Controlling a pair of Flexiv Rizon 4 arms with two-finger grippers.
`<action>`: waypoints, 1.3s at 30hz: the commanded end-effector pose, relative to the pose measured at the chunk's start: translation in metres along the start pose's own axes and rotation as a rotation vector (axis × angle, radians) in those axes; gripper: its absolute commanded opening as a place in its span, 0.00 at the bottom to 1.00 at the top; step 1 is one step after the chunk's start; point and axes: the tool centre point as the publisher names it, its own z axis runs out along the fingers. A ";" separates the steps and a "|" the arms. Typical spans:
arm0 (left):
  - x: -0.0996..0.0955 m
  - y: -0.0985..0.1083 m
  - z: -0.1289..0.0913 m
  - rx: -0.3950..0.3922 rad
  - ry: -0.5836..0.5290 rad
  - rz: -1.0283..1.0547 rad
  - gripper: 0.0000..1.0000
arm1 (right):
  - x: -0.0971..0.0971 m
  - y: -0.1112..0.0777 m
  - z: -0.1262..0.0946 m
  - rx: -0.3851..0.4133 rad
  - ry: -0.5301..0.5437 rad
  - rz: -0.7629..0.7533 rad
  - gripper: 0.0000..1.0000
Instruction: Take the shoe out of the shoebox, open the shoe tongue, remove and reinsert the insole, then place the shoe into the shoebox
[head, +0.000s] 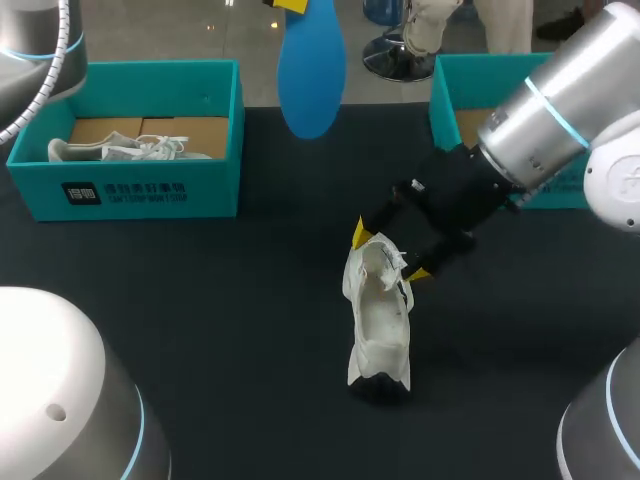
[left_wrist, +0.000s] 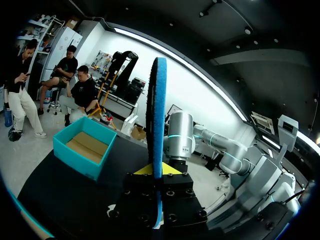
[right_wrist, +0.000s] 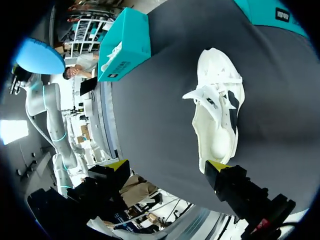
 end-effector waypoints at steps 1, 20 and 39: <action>-0.001 0.000 -0.001 -0.001 0.002 0.000 0.00 | -0.001 0.001 0.003 -0.009 0.203 -0.082 1.00; -0.001 0.000 -0.001 -0.001 0.002 0.000 0.00 | 0.022 0.002 0.003 -0.004 0.148 -0.039 1.00; -0.001 0.000 -0.001 -0.001 0.002 0.000 0.00 | 0.036 -0.004 0.006 -0.110 0.324 0.003 1.00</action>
